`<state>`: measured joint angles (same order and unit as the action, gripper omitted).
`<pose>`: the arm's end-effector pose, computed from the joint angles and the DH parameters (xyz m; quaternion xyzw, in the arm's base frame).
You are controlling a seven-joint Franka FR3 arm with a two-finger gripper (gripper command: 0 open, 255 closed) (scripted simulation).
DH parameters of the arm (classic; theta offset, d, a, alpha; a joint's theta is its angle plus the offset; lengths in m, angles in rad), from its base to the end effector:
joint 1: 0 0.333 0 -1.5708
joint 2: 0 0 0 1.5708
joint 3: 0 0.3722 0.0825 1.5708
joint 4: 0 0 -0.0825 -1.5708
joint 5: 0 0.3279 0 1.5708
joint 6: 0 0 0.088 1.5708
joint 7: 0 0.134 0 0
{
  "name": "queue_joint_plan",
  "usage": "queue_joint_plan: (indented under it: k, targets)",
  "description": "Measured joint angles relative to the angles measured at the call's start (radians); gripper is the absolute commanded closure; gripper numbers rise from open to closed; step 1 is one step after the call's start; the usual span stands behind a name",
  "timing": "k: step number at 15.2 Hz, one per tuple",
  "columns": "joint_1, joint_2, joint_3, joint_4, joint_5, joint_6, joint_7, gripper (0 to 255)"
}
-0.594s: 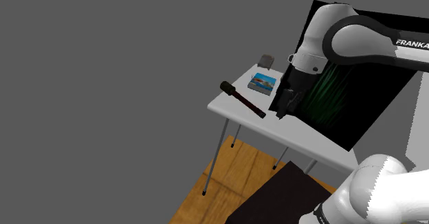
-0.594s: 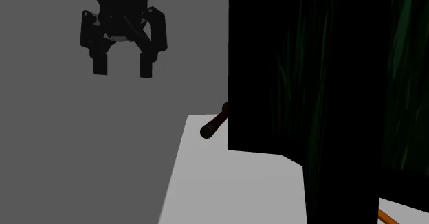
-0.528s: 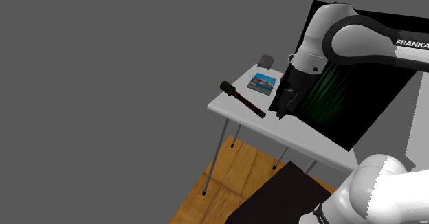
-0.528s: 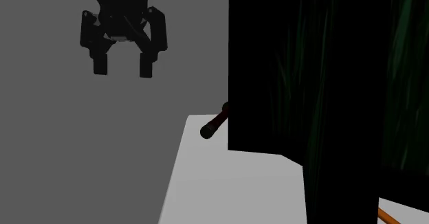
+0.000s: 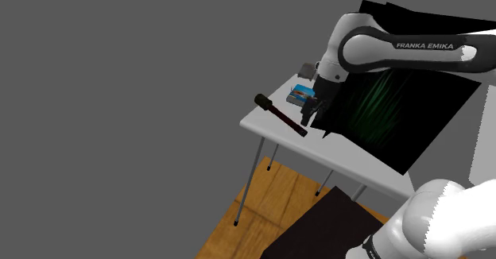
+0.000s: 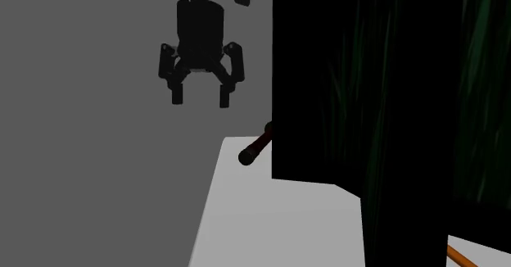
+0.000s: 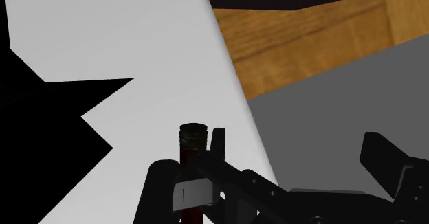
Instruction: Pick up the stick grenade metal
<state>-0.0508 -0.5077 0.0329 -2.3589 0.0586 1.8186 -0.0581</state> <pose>0.3129 0.0029 0.5501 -0.9996 -0.0102 0.0155 0.0209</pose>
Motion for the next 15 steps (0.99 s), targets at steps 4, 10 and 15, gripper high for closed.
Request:
queue_joint_plan:
  k: [4, 10, 15]
  targets:
    - [-0.018, 0.137, -0.02, 0.075, -0.016, 0.079, -0.026, 0]
    - [-0.037, 0.348, -0.045, 0.226, -0.029, 0.166, -0.056, 0]
    - [-0.052, 0.496, -0.062, 0.345, -0.03, 0.212, -0.081, 0]
